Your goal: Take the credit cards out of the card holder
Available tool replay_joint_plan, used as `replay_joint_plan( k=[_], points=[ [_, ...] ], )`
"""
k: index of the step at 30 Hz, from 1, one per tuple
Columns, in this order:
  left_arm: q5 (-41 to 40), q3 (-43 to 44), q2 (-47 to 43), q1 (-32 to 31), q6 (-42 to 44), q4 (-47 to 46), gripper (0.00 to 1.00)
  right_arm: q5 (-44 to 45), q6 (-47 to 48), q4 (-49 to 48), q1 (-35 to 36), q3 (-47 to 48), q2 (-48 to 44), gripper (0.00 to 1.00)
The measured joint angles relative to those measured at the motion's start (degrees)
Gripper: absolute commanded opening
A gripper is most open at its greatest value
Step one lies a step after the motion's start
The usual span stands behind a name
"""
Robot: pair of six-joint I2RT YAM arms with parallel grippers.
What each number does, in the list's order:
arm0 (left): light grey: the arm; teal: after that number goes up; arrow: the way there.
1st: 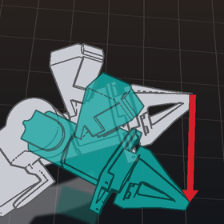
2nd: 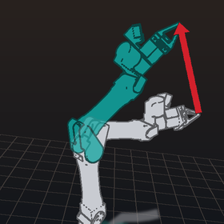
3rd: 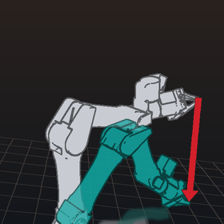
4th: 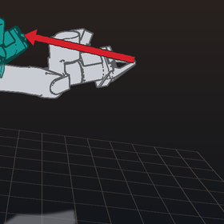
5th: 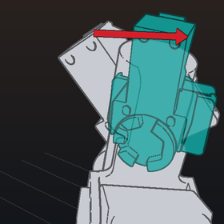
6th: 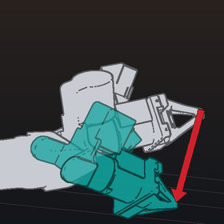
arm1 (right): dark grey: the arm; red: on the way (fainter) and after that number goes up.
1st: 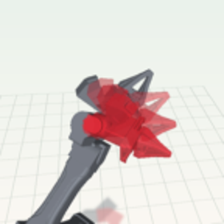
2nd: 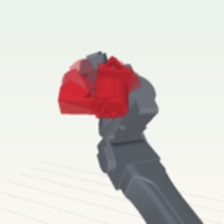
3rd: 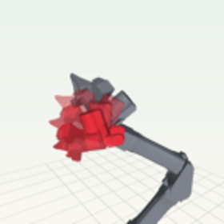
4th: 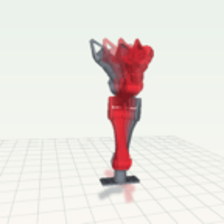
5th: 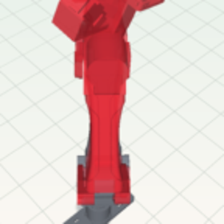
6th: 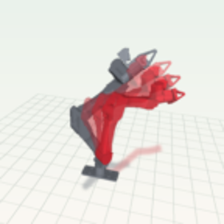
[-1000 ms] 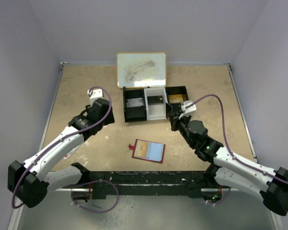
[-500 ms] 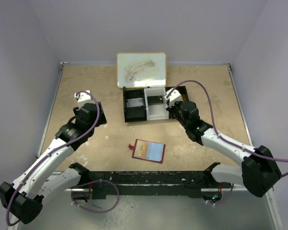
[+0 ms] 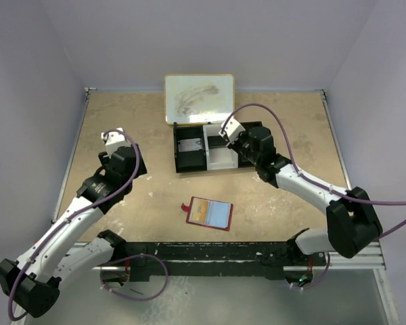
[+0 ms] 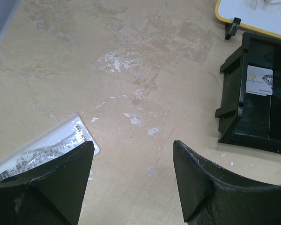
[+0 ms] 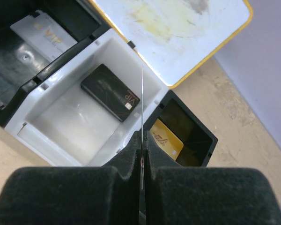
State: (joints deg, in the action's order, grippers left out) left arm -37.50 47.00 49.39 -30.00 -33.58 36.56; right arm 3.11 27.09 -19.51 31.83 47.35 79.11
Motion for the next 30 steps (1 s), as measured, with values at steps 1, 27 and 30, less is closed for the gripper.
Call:
replay_joint_plan(
  k=[1,27,30],
  points=[
    [-0.2,0.0,-0.2,0.0,0.0,0.0,0.66,-0.9,0.6,0.5,-0.3,0.1,0.1,0.0],
    [-0.4,0.0,0.5,0.0,0.5,0.0,0.66,-5.1,21.7,7.2,-0.4,12.7,22.5,0.0],
    [-0.3,0.0,0.7,0.0,0.7,0.0,0.66,-4.1,23.1,7.0,-0.4,14.8,24.5,0.0]
  ],
)
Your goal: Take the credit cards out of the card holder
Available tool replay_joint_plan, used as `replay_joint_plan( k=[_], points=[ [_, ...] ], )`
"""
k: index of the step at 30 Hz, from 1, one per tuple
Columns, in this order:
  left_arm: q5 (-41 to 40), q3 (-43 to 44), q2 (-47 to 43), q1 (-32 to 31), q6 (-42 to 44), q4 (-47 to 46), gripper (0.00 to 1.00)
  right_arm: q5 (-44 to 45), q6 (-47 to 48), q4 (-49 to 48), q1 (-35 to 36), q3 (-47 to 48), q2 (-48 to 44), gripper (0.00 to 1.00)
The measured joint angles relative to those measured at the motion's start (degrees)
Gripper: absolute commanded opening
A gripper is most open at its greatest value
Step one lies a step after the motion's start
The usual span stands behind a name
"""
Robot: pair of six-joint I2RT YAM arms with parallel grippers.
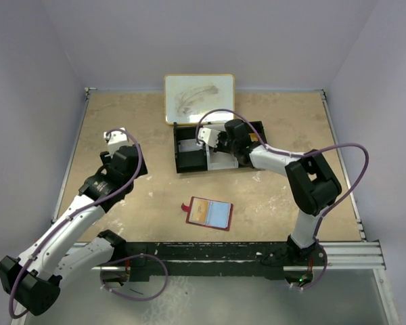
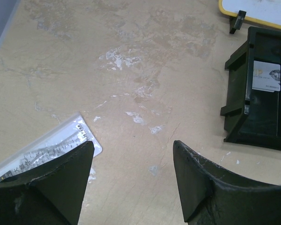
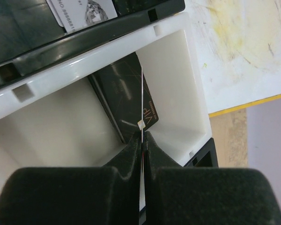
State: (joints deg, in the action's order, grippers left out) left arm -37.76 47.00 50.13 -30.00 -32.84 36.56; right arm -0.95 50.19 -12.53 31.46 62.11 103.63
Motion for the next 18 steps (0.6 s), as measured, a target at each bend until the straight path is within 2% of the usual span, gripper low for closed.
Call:
replay_joint_plan(
  k=[7,18],
  points=[
    [0.2,0.0,0.9,0.0,1.0,0.0,0.66,1.7,3.4,-0.7,0.0,2.3,3.8,0.0],
    [1.0,0.0,1.7,0.0,1.0,0.0,0.66,2.0,5.3,-0.1,0.0,6.9,8.0,0.06]
  ],
)
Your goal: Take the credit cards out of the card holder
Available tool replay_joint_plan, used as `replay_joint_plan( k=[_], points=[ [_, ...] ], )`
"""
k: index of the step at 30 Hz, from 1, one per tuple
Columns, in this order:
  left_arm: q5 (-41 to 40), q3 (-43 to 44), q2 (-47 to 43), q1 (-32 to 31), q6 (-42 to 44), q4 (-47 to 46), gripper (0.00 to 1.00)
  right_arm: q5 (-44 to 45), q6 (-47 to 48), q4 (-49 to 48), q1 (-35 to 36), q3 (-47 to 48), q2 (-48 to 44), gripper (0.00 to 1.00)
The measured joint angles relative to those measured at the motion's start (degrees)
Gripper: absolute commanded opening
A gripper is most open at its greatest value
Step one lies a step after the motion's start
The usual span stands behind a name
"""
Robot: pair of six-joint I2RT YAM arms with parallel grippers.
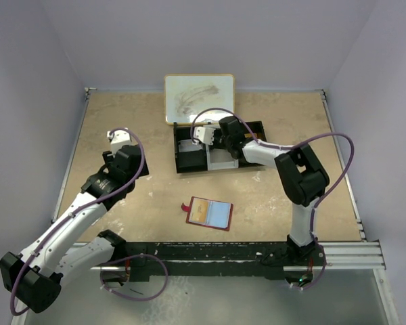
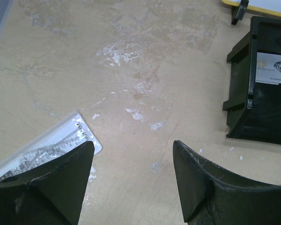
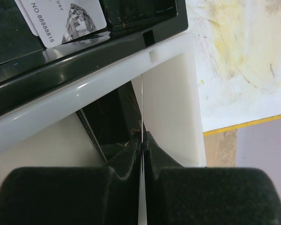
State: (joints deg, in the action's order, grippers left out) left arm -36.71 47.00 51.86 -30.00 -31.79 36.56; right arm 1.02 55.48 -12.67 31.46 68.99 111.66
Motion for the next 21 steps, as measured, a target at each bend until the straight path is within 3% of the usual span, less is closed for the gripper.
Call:
replay_joint_plan(
  k=[13,21],
  points=[
    [0.2,0.0,0.1,0.0,0.0,0.0,0.66,0.4,2.0,3.1,0.0,3.6,3.4,0.09],
    [0.4,0.0,0.4,0.0,0.0,0.0,0.65,1.3,2.5,3.8,0.0,3.6,3.7,0.36]
  ],
)
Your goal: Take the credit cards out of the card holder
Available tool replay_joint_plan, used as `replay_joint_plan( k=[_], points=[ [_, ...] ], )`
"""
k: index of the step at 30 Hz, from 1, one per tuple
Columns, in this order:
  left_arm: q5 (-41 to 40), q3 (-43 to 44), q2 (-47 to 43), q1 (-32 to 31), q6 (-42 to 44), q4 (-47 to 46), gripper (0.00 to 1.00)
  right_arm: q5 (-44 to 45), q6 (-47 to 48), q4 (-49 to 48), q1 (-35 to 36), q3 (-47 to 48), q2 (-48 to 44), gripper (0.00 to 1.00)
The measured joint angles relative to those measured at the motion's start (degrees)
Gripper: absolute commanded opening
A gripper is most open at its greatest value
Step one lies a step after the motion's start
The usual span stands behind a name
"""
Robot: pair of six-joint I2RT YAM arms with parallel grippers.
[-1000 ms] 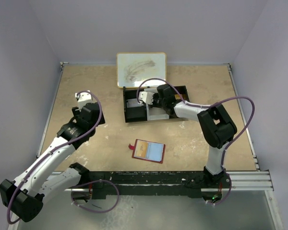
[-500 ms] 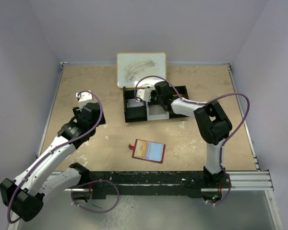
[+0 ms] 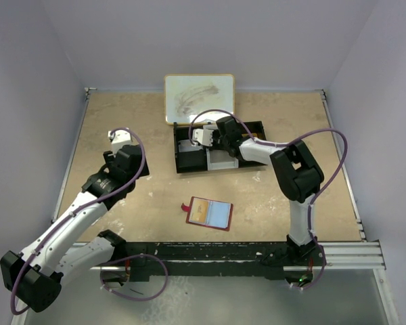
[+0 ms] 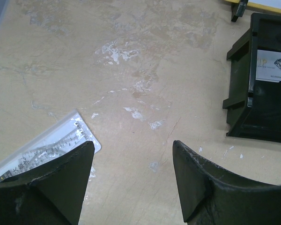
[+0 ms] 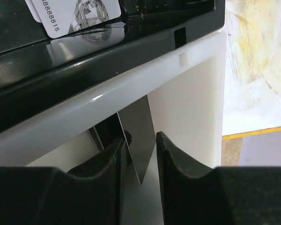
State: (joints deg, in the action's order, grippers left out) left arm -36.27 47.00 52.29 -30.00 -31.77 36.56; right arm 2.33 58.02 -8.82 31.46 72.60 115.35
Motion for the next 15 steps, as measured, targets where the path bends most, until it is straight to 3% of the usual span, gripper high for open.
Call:
replay_joint_plan(
  k=[6,15],
  points=[
    [0.0,0.0,0.0,0.0,0.0,0.0,0.65,-0.1,-0.8,0.6,0.0,0.0,-0.1,0.45],
    [0.0,0.0,0.6,0.0,0.0,0.0,0.65,-0.9,-3.2,4.0,0.0,0.2,-1.1,0.44]
  ],
)
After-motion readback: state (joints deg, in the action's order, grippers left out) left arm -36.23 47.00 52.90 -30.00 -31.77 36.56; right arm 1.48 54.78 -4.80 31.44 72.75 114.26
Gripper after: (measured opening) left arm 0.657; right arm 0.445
